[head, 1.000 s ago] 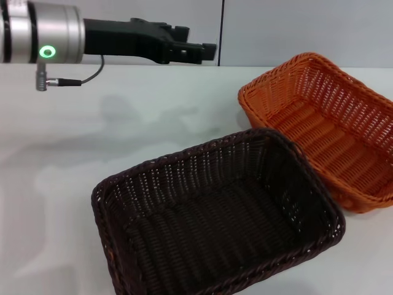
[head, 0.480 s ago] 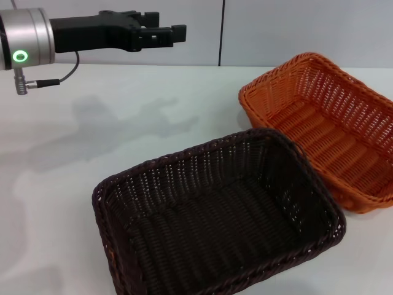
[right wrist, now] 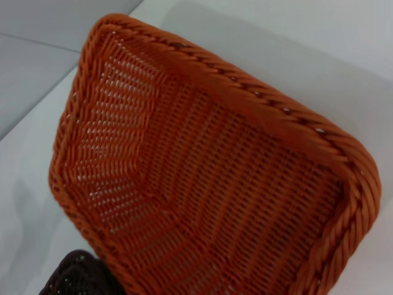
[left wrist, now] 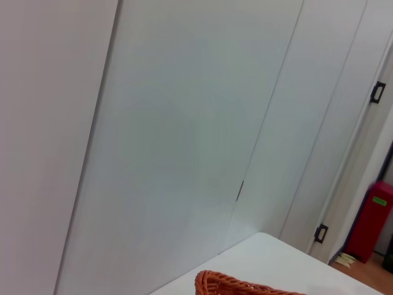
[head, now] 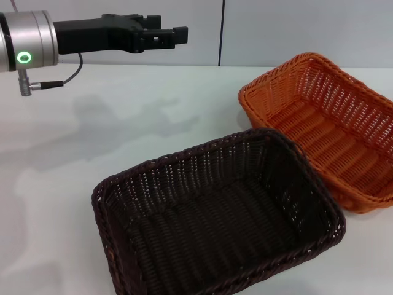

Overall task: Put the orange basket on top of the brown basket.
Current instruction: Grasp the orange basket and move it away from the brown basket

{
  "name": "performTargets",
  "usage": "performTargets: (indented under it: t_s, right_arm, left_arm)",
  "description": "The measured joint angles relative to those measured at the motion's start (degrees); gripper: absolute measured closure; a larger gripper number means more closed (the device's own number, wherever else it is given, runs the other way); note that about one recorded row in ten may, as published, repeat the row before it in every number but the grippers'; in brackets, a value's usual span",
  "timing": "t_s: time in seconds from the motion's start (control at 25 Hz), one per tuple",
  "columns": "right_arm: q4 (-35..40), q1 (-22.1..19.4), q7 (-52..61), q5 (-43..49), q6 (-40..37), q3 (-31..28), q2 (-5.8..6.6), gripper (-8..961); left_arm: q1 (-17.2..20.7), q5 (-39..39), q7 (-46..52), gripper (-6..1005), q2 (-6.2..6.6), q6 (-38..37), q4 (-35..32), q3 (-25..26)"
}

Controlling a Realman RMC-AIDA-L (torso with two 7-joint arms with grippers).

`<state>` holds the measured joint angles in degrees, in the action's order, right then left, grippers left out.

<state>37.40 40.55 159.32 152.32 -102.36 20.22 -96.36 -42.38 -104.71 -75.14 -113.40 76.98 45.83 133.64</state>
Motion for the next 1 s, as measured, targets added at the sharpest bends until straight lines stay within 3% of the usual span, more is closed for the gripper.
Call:
performTargets:
  t_s: [0.36, 0.6, 0.8, 1.0]
  right_arm:
    - [-4.3, 0.2, -0.4, 0.0, 6.6, 3.2, -1.24, 314]
    - [-4.7, 0.5, -1.3, -0.2, 11.2, 4.3, -3.61, 315]
    - [-4.3, 0.0, -2.9, -0.3, 13.0, 4.2, -4.8, 426]
    - [-4.0, -0.2, -4.2, -0.4, 13.6, 3.8, -5.17, 537]
  left_arm:
    - [-0.1, 0.1, -0.1, 135, 0.27, -0.5, -1.1, 0.1]
    - [-0.2, 0.1, -0.2, 135, 0.53, -1.2, -2.3, 0.0]
    - [-0.1, 0.1, -0.6, 135, 0.58, -1.6, -3.3, 0.0]
    - [0.1, 0.1, -0.6, 135, 0.62, -2.2, -3.6, 0.1]
